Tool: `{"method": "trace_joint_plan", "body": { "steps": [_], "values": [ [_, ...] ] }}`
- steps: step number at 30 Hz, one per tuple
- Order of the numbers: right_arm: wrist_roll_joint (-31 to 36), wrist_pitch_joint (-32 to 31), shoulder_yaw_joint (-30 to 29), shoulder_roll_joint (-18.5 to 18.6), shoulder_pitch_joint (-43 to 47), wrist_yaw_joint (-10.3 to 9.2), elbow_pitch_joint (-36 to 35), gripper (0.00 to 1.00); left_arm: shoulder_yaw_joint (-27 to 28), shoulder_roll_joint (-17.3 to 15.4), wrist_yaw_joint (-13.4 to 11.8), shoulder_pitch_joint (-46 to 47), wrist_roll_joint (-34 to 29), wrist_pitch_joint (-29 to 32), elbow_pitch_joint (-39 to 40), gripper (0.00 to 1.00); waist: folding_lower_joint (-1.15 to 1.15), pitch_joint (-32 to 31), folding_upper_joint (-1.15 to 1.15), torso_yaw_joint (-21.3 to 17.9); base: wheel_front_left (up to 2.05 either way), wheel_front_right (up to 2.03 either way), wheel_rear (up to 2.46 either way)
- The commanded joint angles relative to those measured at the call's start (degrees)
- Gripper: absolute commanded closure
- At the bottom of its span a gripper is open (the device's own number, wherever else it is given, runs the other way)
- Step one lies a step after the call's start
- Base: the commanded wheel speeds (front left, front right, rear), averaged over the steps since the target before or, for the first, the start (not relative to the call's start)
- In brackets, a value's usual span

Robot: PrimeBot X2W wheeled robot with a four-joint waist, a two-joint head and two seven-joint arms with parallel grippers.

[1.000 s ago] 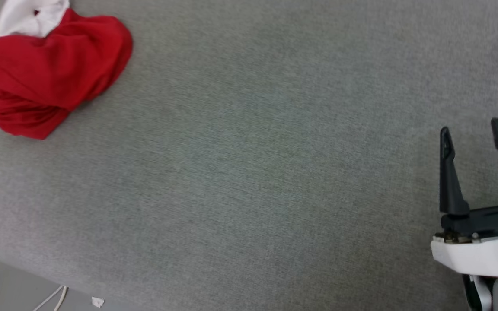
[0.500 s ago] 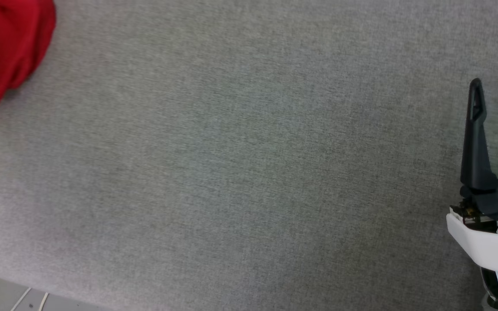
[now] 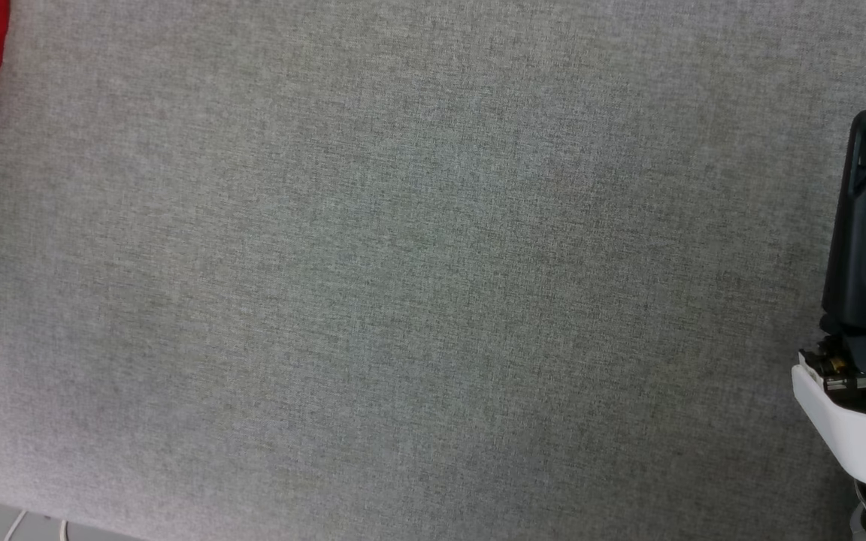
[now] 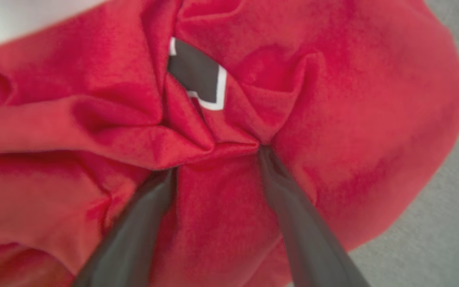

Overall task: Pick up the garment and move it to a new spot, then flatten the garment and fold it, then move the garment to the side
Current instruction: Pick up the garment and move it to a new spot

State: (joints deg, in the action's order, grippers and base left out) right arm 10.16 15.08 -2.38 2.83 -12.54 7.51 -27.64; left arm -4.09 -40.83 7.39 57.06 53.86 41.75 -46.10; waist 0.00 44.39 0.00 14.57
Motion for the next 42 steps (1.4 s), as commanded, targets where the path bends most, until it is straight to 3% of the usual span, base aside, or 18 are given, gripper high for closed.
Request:
{"method": "trace_joint_plan", "body": {
  "steps": [1,2,12,24,29,42],
  "values": [
    [0.3,0.1,0.1,0.1,-0.7,-0.04,-0.2,0.00,-1.7,2.0,0.0,-2.4,0.2,0.5,-1.0,0.76,0.00,-0.2,0.00,0.1,0.00,0.00,0.00],
    [0.3,0.1,0.0,0.1,-0.6,-0.04,0.0,0.00,-2.2,1.7,0.0,-2.4,0.2,0.2,-0.8,1.00,0.00,-0.4,0.00,0.2,0.00,0.00,0.00],
    [-1.1,0.1,1.1,0.1,0.9,-0.04,2.5,0.00,-6.4,-4.1,0.0,-0.4,0.8,-4.4,5.4,1.00,0.00,-7.6,0.00,0.7,0.00,0.00,0.00],
    [-6.8,0.1,0.7,0.1,3.6,-0.04,7.1,0.00,-17.8,-10.3,0.0,5.8,-0.3,-4.0,22.9,1.00,0.00,-19.9,0.00,-0.8,0.00,0.00,0.00],
    [-8.9,0.1,1.0,0.1,5.0,-0.04,8.9,0.00,-23.2,-10.3,0.0,10.2,-1.3,-1.8,29.0,1.00,0.00,-24.8,0.00,-3.6,0.00,0.00,0.00],
    [-12.8,0.1,0.4,0.0,8.8,-0.04,11.5,0.00,-37.1,-4.5,0.0,19.7,-0.7,0.6,37.9,1.00,0.00,-32.8,0.00,-13.8,0.00,0.00,0.00]
  ]
}}
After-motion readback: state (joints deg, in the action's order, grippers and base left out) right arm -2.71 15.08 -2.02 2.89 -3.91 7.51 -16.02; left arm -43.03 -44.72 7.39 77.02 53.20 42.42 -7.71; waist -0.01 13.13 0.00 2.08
